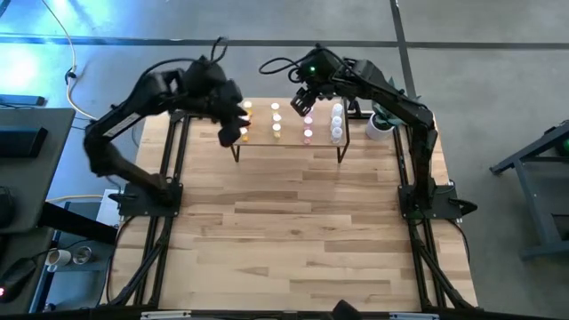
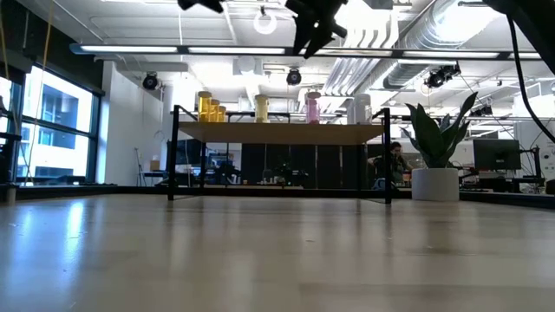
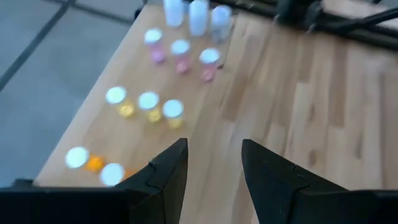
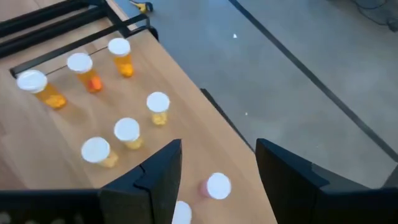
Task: Pick and place medicine bottles onto shelf by color
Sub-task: Return to Home Position
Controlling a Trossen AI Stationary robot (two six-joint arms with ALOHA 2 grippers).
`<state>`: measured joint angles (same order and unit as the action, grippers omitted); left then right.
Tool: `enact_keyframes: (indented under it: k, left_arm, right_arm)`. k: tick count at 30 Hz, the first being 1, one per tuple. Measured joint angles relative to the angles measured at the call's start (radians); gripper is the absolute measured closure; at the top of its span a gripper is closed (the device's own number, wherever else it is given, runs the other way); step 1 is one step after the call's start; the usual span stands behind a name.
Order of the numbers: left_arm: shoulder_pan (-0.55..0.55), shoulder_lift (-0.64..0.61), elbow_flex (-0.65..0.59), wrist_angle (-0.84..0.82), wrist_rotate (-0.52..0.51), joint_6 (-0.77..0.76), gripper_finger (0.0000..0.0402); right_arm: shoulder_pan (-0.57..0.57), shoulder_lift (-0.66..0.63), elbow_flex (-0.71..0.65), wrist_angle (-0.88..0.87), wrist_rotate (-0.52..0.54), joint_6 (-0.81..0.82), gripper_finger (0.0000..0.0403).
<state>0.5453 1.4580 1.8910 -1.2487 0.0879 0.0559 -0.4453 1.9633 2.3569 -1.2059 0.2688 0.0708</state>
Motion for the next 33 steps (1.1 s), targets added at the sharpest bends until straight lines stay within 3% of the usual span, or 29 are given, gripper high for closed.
enact_keyframes:
  k: [5, 19, 33]
  left_arm:
    - [-0.078, -0.154, -0.204, 0.150, -0.003, -0.035, 0.0259]
    - [-0.281, -0.568, -0.698, 0.401, -0.005, -0.185, 0.0259]
    - [-0.393, -1.019, -1.224, 0.716, 0.006, -0.269, 0.0259]
  right_arm:
    - [0.028, -0.003, 0.000, -0.005, -0.007, 0.019, 0.0206]
    - [0.115, -0.007, 0.000, 0.051, -0.173, 0.179, 0.0206]
    - [0.217, -0.007, 0.000, 0.131, -0.172, 0.191, 0.0206]
